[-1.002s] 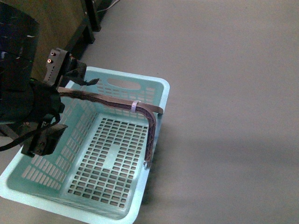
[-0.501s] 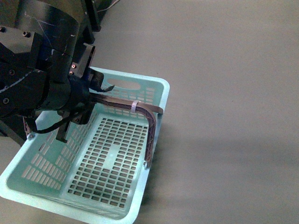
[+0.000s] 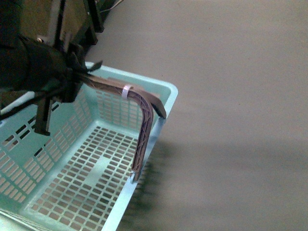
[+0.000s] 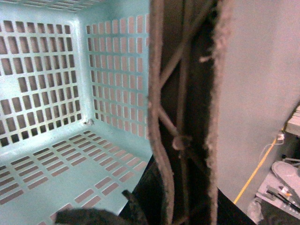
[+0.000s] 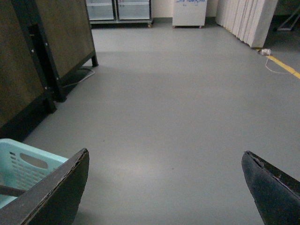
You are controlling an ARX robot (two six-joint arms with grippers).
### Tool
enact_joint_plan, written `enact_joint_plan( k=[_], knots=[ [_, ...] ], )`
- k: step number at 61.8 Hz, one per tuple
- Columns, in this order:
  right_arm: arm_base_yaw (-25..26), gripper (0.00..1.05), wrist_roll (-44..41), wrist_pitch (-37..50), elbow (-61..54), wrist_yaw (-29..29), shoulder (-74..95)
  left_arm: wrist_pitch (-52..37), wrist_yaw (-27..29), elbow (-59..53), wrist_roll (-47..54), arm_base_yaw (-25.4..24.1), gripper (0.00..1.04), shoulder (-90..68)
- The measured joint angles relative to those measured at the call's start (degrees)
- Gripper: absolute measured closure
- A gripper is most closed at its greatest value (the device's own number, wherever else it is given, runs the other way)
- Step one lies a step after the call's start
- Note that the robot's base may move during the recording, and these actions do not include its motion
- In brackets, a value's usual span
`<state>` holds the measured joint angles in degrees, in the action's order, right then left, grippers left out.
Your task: Pick lemon and mango into basket
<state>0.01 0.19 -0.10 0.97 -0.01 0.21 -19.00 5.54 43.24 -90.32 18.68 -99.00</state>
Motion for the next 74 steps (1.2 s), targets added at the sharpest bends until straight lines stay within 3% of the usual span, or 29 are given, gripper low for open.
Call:
enact_joint_plan(
  k=[30,46,74],
  knots=[
    [0.0,0.09,0.0,0.0,0.0,0.0,0.0,13.59,-1.27,-0.7,-3.89,-2.01,0.99,35.32],
    [0.0,0.09,0.0,0.0,0.0,0.0,0.0,19.06,-1.7,2.25,-1.01,-1.29,0.99,42.1],
    [0.0,0.09,0.0,0.0,-0.02,-0.02,0.0,19.67,-1.11,2.6,1.14,-1.31,0.99,42.66]
  ],
)
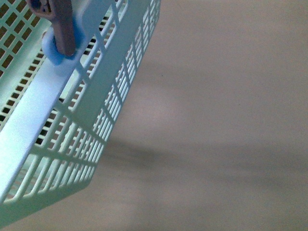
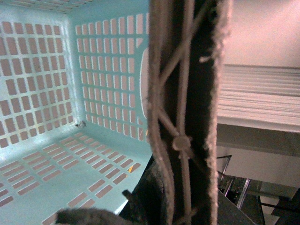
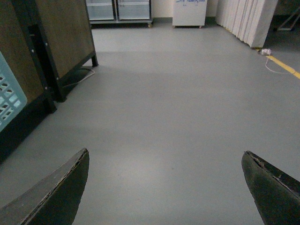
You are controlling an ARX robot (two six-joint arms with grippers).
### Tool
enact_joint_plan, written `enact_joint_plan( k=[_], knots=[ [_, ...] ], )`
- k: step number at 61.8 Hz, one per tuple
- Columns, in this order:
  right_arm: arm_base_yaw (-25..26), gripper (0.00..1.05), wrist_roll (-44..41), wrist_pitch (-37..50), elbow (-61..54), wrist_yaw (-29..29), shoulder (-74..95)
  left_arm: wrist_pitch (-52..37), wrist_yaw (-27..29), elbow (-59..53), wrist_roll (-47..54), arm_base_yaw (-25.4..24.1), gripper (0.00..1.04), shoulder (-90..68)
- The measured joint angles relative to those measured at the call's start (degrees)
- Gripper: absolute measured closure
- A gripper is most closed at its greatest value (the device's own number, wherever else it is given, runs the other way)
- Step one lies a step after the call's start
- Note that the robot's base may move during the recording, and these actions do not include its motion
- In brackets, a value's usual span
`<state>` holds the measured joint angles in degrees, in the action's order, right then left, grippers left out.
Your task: Pick lemon and mango into basket
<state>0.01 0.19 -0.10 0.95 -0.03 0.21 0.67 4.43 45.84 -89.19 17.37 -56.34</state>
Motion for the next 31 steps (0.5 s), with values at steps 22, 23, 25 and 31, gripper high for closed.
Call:
enact_joint_plan(
  k=[22,23,25,31],
  knots=[
    [0.0,0.09,0.0,0.0,0.0,0.04,0.0,0.07,0.02,0.0,0.0,0.0,0.99,-0.04],
    [0.0,0.09,0.0,0.0,0.02,0.04,0.0,0.07,0.02,0.0,0.0,0.0,0.99,-0.04],
    [0.0,0.09,0.0,0.0,0.0,0.04,0.0,0.07,0.04,0.0,0.0,0.0,0.99,-0.04],
    [0.0,0.09,0.0,0.0,0.02,0.04,0.0,0.07,0.04,0.0,0.0,0.0,0.99,-0.04]
  ],
)
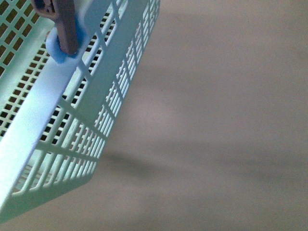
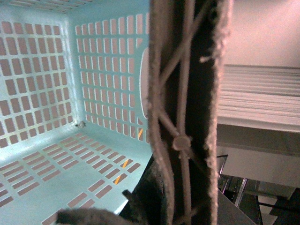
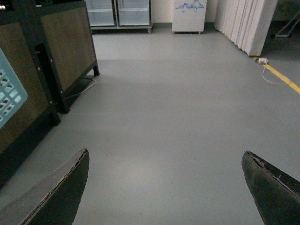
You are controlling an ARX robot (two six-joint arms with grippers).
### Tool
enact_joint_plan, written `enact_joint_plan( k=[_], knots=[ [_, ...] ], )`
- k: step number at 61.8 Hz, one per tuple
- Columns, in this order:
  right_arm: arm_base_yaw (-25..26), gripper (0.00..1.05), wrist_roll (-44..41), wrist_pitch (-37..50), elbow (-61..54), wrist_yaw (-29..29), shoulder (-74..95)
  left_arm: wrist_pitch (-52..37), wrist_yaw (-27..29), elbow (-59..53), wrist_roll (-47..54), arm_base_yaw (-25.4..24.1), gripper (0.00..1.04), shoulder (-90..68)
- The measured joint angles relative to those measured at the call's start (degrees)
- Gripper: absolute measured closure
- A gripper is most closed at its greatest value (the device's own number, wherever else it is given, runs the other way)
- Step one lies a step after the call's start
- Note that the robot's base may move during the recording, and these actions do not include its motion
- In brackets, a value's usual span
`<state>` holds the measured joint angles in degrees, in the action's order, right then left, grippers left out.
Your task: Pick lemon and mango into basket
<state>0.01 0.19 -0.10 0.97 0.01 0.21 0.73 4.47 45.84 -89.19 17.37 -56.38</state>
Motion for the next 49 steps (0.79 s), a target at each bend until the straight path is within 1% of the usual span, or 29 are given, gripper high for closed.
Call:
enact_joint_plan(
  k=[49],
  knots=[
    [0.0,0.09,-0.04,0.0,0.0,-0.02,0.0,0.0,-0.04,0.0,0.0,0.0,0.99,0.0]
  ],
)
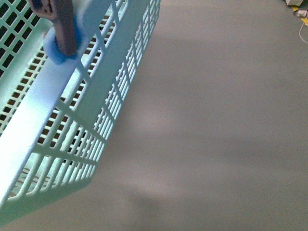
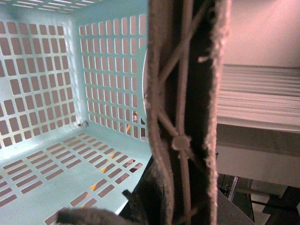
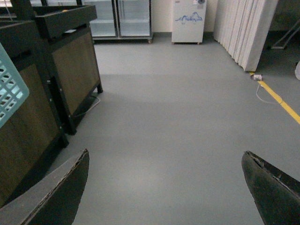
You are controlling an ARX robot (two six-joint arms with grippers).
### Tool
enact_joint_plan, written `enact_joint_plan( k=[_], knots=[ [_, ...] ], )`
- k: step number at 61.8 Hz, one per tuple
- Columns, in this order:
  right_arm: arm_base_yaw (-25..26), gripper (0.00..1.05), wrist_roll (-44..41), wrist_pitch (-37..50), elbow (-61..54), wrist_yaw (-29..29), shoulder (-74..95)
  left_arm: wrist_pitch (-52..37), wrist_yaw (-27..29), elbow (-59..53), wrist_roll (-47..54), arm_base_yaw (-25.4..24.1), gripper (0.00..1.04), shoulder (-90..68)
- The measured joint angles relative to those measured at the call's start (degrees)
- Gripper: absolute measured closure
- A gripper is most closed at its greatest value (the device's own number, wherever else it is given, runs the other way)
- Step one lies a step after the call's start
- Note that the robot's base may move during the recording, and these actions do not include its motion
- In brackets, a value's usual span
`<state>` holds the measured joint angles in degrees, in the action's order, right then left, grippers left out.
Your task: Pick lemon and mango into basket
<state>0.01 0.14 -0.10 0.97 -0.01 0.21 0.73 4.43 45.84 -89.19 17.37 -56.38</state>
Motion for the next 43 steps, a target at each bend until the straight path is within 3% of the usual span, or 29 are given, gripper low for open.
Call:
enact_joint_plan(
  k=[43],
  knots=[
    [-0.02,0.09,0.02,0.0,0.0,0.02,0.0,0.0,0.04,0.0,0.02,0.0,0.99,0.0]
  ],
)
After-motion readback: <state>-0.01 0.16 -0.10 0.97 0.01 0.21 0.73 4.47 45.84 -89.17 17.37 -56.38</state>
